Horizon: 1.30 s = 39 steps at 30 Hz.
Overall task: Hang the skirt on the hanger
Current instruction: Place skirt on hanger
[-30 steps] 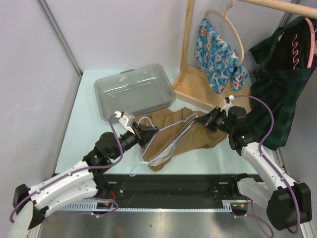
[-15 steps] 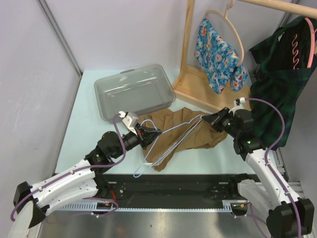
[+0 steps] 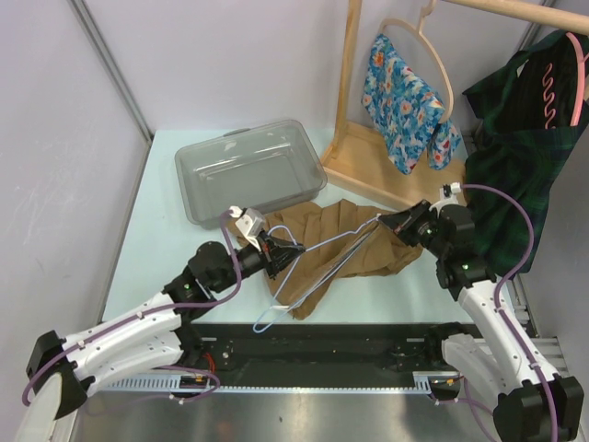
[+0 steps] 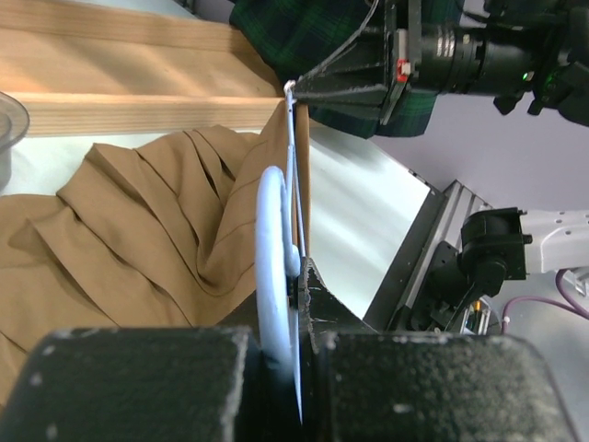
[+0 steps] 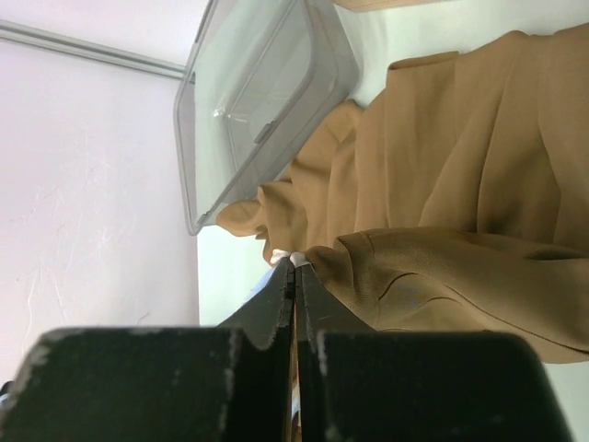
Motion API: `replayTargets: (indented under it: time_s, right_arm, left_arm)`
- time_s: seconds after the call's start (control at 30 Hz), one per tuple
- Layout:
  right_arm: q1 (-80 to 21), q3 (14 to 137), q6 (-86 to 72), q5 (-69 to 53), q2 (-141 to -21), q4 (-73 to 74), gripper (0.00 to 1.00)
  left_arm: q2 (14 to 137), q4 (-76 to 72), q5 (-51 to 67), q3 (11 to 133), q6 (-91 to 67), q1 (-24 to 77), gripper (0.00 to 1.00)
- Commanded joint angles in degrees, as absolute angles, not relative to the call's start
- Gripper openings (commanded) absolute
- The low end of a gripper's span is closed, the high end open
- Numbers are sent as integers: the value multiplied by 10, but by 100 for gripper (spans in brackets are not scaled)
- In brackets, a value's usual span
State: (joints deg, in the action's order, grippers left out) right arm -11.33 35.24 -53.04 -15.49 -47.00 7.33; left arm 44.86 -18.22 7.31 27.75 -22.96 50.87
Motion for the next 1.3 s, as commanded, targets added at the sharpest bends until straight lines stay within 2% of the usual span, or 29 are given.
replayTargets:
  time_s: [0.0, 0.27, 0.77, 1.0, 1.27]
  right_arm:
    - [-107, 356, -541, -159, -452, 5, 0]
    - [-105, 356, -534, -198, -465, 19, 0]
    - [-105, 363, -469, -235, -473, 178, 0]
    - [-104, 363, -451, -212, -474, 193, 0]
    - [-102, 363, -469, -220, -491, 157, 4]
  left_arm:
    - [460, -200, 100, 288, -236, 510, 0]
    - [459, -220, 60, 292, -235, 510, 0]
    - [444, -234, 10, 292, -237, 510, 0]
    - [447, -253, 23, 286, -250, 511, 0]
    - [465, -286, 119, 285, -260, 510, 0]
